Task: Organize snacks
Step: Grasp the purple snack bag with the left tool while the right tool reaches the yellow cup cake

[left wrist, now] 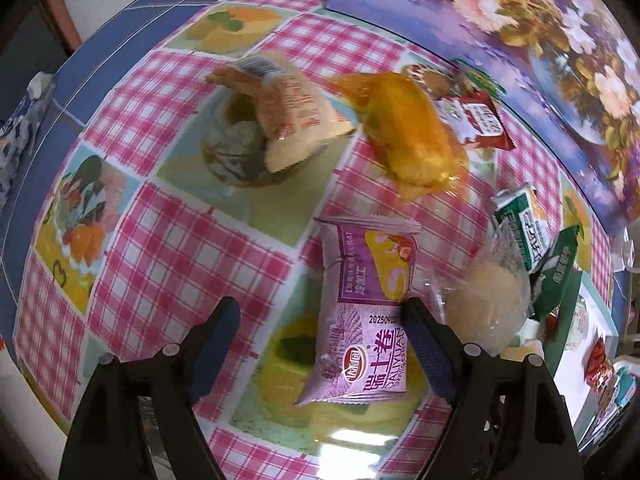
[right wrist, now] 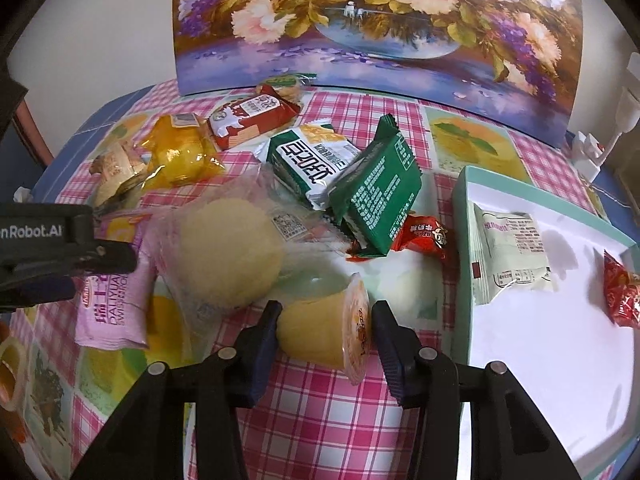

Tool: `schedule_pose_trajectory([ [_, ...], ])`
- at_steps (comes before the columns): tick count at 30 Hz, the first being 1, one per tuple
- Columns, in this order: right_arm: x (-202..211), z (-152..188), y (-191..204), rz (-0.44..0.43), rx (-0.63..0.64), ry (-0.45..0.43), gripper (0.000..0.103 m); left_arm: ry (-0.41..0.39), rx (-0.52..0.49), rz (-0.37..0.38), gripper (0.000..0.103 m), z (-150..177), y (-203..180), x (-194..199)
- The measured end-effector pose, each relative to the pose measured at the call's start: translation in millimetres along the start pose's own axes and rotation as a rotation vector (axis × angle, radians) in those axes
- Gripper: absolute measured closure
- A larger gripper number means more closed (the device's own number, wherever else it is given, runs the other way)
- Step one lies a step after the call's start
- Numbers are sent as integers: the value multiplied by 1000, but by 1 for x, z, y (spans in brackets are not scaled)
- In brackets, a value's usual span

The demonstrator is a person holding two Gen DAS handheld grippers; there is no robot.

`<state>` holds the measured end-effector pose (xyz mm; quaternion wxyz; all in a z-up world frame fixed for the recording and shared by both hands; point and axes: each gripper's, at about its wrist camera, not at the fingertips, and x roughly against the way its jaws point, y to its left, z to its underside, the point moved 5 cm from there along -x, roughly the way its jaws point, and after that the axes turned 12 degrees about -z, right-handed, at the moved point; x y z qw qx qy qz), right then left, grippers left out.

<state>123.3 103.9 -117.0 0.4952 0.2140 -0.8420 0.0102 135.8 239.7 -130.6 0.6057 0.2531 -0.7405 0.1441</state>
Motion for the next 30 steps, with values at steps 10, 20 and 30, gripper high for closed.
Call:
schedule_pose_trajectory([
  [10,1,2,1,17,9,0,54,-1,-54,-47,19,4,3,0],
  [20,2,4,4,35,35,-11,54,38,-108,-87,27,19,-7,-16],
  [30,5,7,6,38,55,-39,53,12,-114,-54,59,11,-14,-2],
])
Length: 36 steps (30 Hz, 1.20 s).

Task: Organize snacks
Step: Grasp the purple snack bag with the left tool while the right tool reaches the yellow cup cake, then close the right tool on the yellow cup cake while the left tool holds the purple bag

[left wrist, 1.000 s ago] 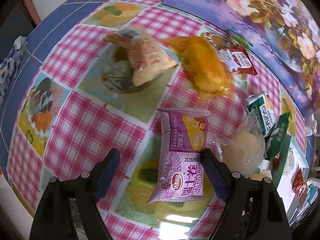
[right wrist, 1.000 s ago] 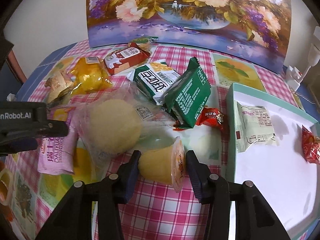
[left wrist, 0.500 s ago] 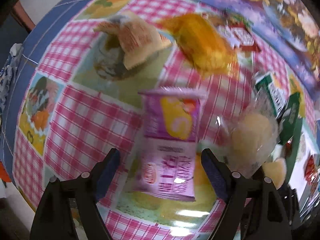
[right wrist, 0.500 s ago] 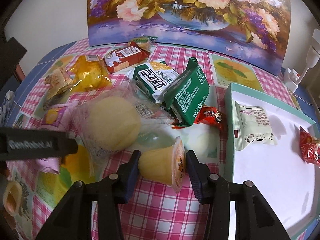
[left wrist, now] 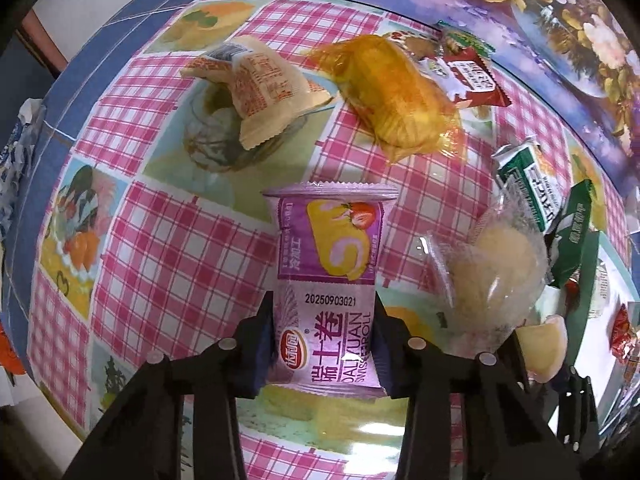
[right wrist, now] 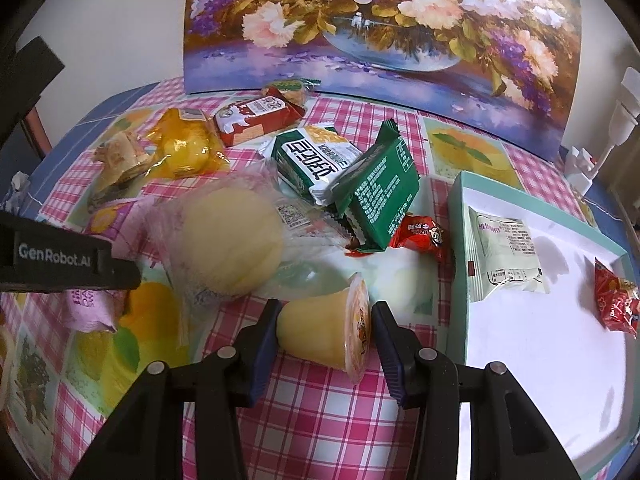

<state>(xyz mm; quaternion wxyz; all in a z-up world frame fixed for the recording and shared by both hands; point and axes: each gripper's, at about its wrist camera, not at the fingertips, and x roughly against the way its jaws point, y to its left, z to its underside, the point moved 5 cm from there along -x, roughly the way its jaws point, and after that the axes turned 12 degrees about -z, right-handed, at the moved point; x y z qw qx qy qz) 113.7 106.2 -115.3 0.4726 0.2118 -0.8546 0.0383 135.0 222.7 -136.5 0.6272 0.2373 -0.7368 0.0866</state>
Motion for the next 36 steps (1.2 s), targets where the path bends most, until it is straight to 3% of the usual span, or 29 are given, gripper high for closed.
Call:
schedule_pose_trajectory([
  [8,0,0,6,21,24,2,55,9,5,25,60,7,-7,10],
  [18,13,-6,14,0,0,-25,57,0,47,60,61,-2,21,9],
  [24,29,-14,8,-28,-77,-39,71,-54,64,52,61,-8,34,30],
  [30,25,-11,1,-86,-125,-20,72,-87,59,39,61,-5,35,47],
  [36,20,-8,7,-63,-68,-3,65,-64,27,22,61,-4,24,39],
])
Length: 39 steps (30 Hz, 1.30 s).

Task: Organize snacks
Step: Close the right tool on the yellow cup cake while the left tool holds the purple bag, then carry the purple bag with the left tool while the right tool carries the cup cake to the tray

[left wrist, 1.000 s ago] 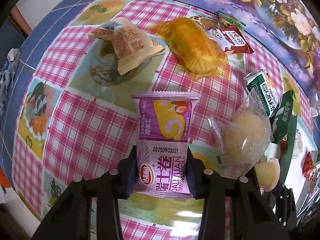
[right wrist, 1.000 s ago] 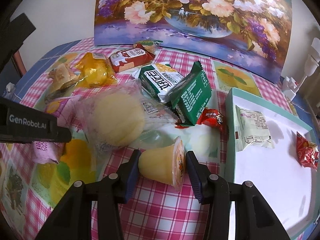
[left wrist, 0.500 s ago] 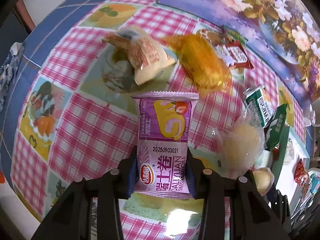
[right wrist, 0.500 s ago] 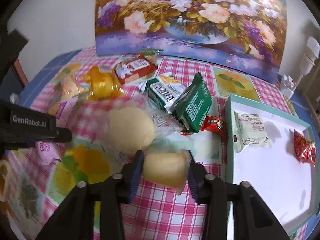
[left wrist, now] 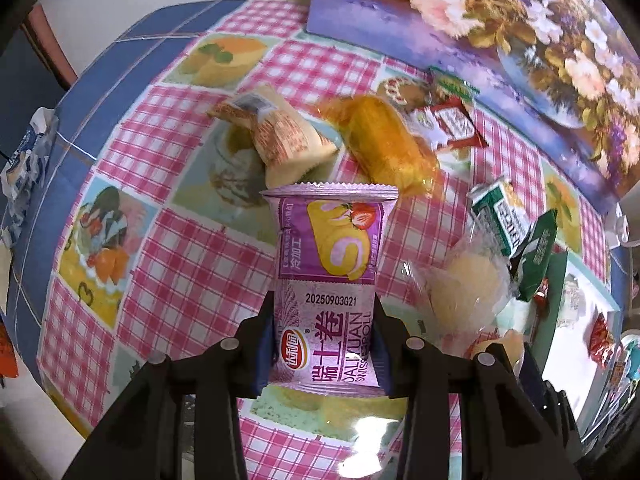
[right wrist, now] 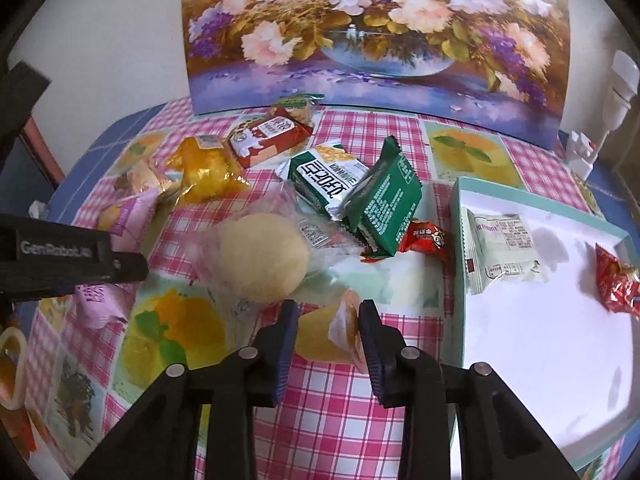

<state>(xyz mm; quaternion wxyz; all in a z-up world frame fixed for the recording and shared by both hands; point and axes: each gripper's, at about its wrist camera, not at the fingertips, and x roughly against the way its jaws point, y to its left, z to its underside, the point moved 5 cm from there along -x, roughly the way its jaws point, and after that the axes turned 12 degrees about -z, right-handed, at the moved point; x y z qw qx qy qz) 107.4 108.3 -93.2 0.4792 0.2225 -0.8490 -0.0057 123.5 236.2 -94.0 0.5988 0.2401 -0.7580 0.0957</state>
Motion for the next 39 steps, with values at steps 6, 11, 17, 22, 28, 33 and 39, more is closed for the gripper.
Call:
schedule_pose_trajectory([
  [6,-13,9,11,52,97,44,50,28,-13,6,60,3,-4,-8],
  [11,-22,13,16,118,179,63,51,34,-13,7,61,4,-3,-10],
  [17,-22,11,16,139,199,59,62,44,-16,4,60,7,-5,-14],
  [22,-14,6,15,112,170,37,62,37,-13,3,60,4,-5,-15],
  [28,1,-4,10,71,96,-13,62,1,-11,-11,61,1,-1,-2],
  [33,24,-17,7,38,38,-82,62,-44,-20,-26,60,-3,-3,16],
  [39,51,-29,-5,35,-36,-153,62,-110,-50,-41,60,-5,-13,39],
])
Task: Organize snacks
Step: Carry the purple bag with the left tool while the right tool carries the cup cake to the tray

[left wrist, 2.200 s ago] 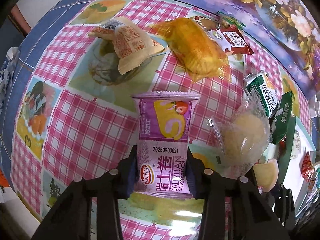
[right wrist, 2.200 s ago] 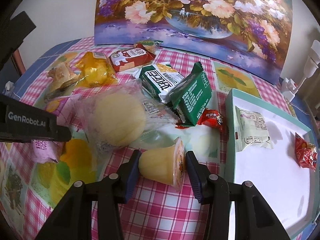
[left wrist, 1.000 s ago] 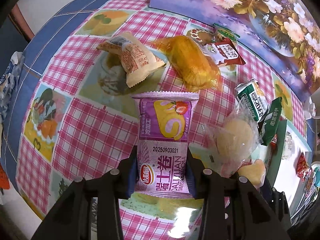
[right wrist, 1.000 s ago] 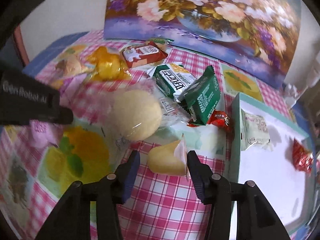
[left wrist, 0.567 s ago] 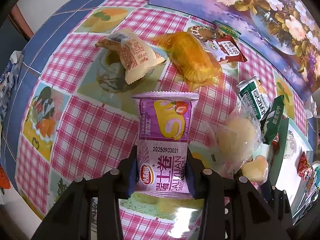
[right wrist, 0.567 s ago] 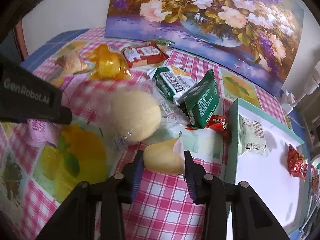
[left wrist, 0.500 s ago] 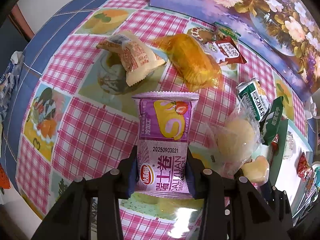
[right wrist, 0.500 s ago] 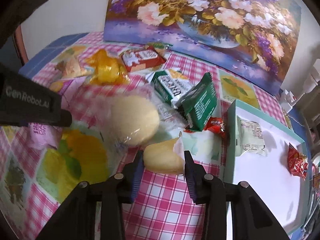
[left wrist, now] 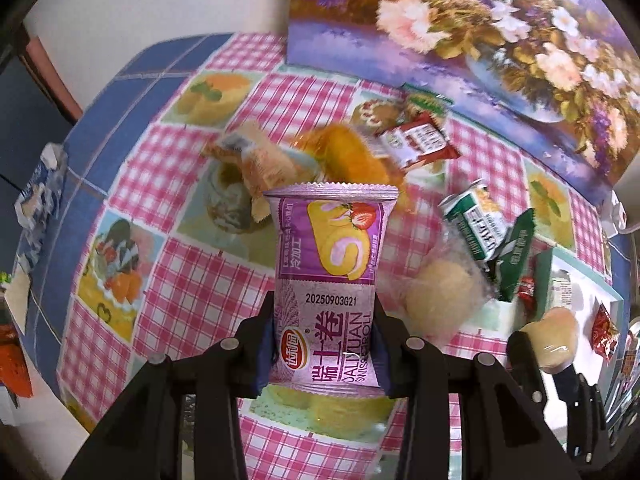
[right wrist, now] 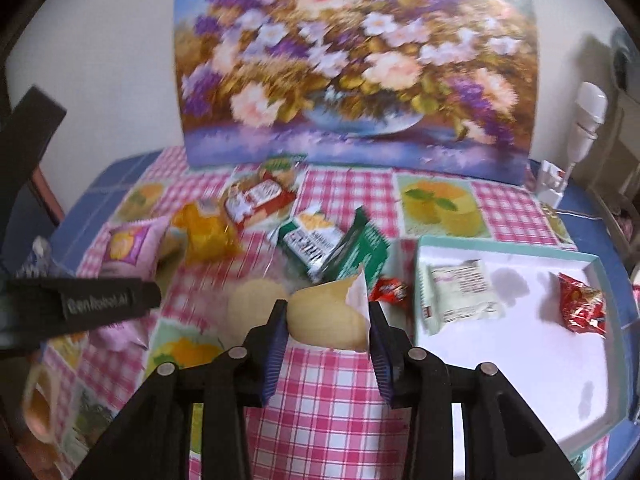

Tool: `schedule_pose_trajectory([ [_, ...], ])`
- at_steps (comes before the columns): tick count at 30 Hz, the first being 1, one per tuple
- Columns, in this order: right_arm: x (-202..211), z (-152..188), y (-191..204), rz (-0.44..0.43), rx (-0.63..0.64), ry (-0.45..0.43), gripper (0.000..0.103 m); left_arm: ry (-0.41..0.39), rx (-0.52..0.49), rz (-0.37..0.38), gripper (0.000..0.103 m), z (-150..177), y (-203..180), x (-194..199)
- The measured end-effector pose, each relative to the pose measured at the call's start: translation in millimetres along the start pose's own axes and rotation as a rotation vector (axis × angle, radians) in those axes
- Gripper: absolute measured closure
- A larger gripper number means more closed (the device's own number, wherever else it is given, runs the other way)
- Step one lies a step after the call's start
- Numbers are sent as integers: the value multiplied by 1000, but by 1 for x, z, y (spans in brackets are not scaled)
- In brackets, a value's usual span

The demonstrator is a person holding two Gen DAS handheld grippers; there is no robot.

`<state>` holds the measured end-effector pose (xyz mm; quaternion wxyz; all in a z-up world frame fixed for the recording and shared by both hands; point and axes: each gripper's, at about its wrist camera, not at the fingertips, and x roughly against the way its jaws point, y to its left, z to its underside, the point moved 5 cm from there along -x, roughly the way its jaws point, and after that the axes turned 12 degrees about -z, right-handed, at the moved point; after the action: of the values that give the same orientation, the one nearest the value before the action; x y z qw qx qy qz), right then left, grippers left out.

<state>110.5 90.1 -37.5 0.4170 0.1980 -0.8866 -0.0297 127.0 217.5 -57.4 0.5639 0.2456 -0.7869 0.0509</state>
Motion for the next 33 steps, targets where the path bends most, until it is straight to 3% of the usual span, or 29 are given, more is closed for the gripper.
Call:
schedule_pose_trajectory([
  [7,21,-10,-35,38,-88,-63,62,-73,-90,7,60,3,-35,27],
  [22,100,-19,-144,261,-337,-256,62,-151,-290,155,60,39,-135,77],
  [33,117,20,-209,364,-558,-231,62,-152,-420,209,60,74,-193,88],
])
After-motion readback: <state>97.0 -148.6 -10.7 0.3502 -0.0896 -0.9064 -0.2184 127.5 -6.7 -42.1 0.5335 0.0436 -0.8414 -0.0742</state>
